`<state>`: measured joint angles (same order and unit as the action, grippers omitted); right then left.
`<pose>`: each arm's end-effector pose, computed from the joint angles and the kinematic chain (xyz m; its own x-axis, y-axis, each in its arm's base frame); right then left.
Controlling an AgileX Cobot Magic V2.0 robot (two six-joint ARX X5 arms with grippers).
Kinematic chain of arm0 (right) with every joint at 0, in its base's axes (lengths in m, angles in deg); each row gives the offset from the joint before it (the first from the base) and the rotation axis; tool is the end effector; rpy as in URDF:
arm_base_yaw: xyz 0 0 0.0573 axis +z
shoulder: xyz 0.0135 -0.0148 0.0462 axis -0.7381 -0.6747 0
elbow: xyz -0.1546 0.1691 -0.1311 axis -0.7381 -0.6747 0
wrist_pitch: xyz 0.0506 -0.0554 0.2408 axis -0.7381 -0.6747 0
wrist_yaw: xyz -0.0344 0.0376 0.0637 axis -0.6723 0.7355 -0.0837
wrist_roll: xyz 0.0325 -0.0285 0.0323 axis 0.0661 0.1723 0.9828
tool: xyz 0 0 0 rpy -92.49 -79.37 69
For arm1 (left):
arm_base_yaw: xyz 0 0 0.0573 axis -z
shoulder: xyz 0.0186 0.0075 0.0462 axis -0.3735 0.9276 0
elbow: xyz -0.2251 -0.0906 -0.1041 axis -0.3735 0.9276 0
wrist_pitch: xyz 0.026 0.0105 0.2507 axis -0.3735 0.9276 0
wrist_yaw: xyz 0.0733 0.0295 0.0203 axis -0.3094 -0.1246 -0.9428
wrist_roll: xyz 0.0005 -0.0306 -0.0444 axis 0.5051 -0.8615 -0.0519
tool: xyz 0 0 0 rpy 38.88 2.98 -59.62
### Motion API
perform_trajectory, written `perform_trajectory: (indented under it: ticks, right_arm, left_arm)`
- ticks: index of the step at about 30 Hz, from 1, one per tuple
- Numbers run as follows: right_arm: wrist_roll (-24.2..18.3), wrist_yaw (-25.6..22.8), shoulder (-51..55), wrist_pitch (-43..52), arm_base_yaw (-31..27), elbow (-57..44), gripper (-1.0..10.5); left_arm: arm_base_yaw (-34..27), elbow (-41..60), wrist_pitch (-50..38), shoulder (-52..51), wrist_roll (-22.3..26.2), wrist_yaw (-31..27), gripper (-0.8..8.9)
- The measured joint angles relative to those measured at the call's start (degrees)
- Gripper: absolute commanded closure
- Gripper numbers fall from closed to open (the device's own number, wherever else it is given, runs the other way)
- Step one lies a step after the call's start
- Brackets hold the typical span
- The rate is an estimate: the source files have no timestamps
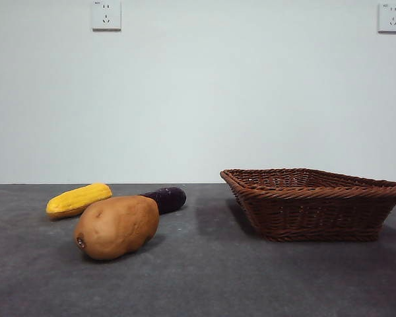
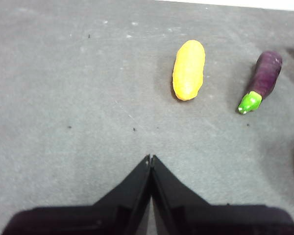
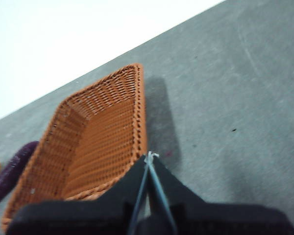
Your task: Help me put the vegetables on the table into the basket
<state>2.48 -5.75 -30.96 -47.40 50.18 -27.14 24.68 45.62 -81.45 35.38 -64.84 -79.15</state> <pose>0.0950 0.0061 0.1545 0.9765 0.1099 -0.1853 -0.0136 0.8897 0.4563 0.1051 -0.0060 0.1391 0.9421 -0.0784 -0.3259 0.0407 0.9918 -0.1210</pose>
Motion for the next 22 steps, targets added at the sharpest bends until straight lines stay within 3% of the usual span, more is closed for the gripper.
perform_trajectory:
  ticks: [10,22]
  right_arm:
    - [2.25,1.07,-11.15,-4.31,0.00,10.10,9.6]
    - [0.04,7.82,-36.57,-7.34,0.00,26.64,9.5]
  left_arm:
    - [0.00,-2.75,0.22,2.64,-4.00,0.98,8.18]
    - [0.00,-13.46,1.51,14.34,-4.96,6.29,8.18]
